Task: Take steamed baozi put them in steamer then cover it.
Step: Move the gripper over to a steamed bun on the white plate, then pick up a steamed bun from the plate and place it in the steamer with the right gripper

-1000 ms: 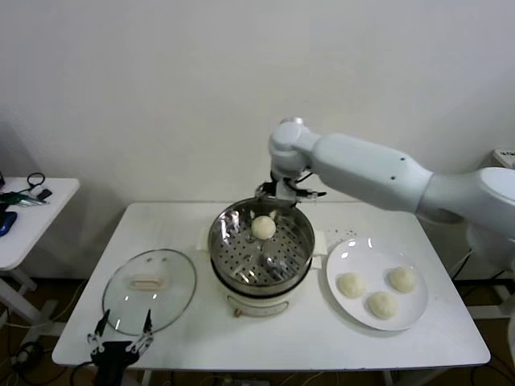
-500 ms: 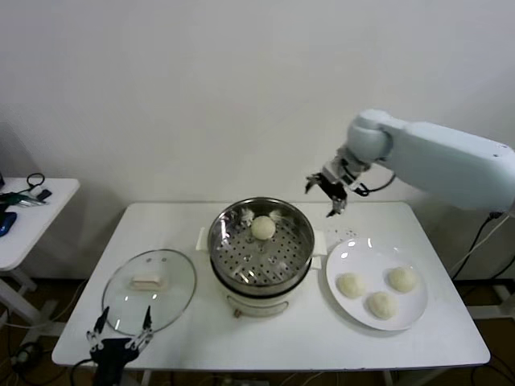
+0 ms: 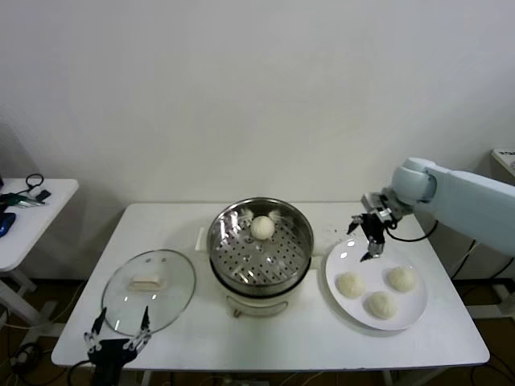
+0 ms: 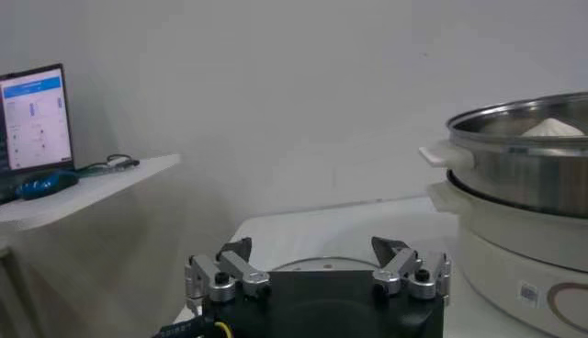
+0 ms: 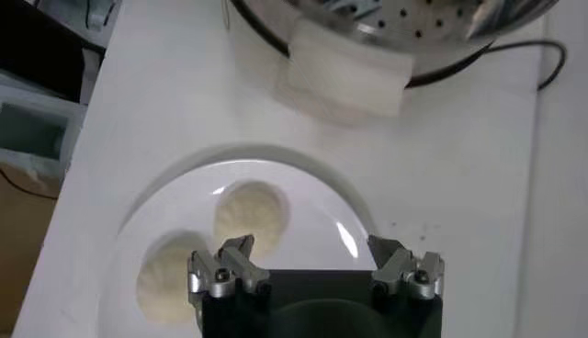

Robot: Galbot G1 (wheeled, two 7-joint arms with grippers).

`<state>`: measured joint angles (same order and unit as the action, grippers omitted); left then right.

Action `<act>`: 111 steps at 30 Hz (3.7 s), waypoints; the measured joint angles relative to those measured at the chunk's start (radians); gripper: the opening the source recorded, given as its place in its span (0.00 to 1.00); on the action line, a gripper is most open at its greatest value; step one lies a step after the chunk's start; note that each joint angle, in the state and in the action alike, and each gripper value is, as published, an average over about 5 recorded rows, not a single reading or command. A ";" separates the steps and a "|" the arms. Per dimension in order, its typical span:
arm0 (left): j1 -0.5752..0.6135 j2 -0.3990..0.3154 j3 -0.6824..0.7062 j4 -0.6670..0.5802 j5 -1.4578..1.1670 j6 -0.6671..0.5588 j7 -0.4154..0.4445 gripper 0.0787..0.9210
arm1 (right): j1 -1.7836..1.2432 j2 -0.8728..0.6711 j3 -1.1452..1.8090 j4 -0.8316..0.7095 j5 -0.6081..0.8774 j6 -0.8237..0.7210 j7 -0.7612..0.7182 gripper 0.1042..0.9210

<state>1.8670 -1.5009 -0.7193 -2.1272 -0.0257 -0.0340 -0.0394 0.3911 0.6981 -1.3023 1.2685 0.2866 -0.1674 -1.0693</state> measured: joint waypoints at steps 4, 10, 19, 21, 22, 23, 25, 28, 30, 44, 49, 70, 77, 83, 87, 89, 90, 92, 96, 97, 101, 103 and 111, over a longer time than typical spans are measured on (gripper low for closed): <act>0.004 0.000 -0.001 0.001 0.000 -0.004 -0.001 0.88 | -0.052 -0.001 0.010 -0.004 -0.014 -0.011 0.003 0.88; 0.010 -0.001 -0.003 0.004 -0.001 -0.009 -0.001 0.88 | -0.118 0.009 0.025 -0.023 -0.042 -0.016 0.014 0.88; 0.014 -0.001 0.001 0.006 -0.003 -0.012 -0.001 0.88 | -0.191 0.046 0.067 -0.078 -0.074 -0.011 0.030 0.88; 0.014 -0.001 0.000 0.006 -0.003 -0.012 -0.001 0.88 | -0.199 0.055 0.076 -0.092 -0.077 -0.010 0.031 0.88; 0.014 0.000 -0.001 0.007 -0.003 -0.012 -0.001 0.88 | -0.203 0.061 0.081 -0.098 -0.078 -0.009 0.032 0.88; 0.014 0.000 -0.002 0.008 -0.004 -0.012 -0.001 0.88 | -0.206 0.066 0.084 -0.104 -0.079 -0.009 0.032 0.88; 0.014 0.000 -0.002 0.011 -0.004 -0.013 -0.001 0.88 | -0.212 0.075 0.089 -0.115 -0.081 -0.008 0.033 0.88; 0.014 0.001 -0.003 0.014 -0.004 -0.015 -0.001 0.88 | -0.218 0.086 0.093 -0.125 -0.083 -0.006 0.032 0.88; 0.014 0.001 -0.003 0.014 -0.004 -0.015 -0.001 0.88 | -0.220 0.090 0.093 -0.127 -0.084 -0.004 0.029 0.88; 0.020 0.000 -0.005 0.013 -0.005 -0.018 -0.002 0.88 | -0.223 0.093 0.095 -0.139 -0.079 0.006 0.009 0.75; 0.021 -0.002 -0.004 0.005 -0.004 -0.015 -0.003 0.88 | -0.213 0.086 0.092 -0.135 -0.067 0.007 0.010 0.73; 0.014 -0.011 0.023 -0.011 0.008 -0.002 -0.013 0.88 | 0.193 0.095 -0.125 -0.123 0.179 0.023 0.007 0.73; 0.009 -0.015 0.033 -0.027 0.025 0.007 -0.017 0.88 | 0.356 0.170 -0.214 -0.101 0.333 -0.002 0.030 0.74; 0.019 -0.017 0.034 -0.038 0.035 0.007 -0.021 0.88 | 0.414 0.256 -0.242 -0.093 0.435 -0.031 0.057 0.74; 0.023 -0.016 0.039 -0.041 0.043 0.005 -0.021 0.88 | 0.424 0.323 -0.251 -0.092 0.484 -0.051 0.081 0.74; 0.022 -0.016 0.040 -0.041 0.047 0.005 -0.021 0.88 | 0.424 0.358 -0.255 -0.091 0.503 -0.060 0.092 0.74; 0.022 -0.015 0.041 -0.041 0.049 0.005 -0.021 0.88 | 0.423 0.375 -0.257 -0.092 0.510 -0.064 0.099 0.74; 0.020 -0.013 0.042 -0.041 0.052 0.006 -0.021 0.88 | 0.418 0.410 -0.262 -0.092 0.523 -0.072 0.111 0.74; 0.014 -0.012 0.044 -0.036 0.057 0.007 -0.021 0.88 | 0.398 0.472 -0.265 -0.096 0.541 -0.085 0.137 0.74; 0.014 -0.012 0.044 -0.034 0.058 0.007 -0.021 0.88 | 0.391 0.486 -0.265 -0.096 0.545 -0.089 0.144 0.74; 0.015 -0.010 0.044 -0.029 0.058 0.007 -0.021 0.88 | 0.361 0.539 -0.269 -0.100 0.555 -0.102 0.170 0.74; 0.015 -0.008 0.043 -0.028 0.058 0.007 -0.021 0.88 | 0.345 0.562 -0.273 -0.103 0.558 -0.108 0.181 0.74; 0.014 -0.007 0.044 -0.022 0.058 0.007 -0.021 0.88 | 0.283 0.627 -0.288 -0.113 0.566 -0.120 0.215 0.74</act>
<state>1.8807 -1.5080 -0.6756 -2.1496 0.0324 -0.0273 -0.0609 0.6739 1.3255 -1.5900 1.1554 0.8526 -0.2871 -0.8546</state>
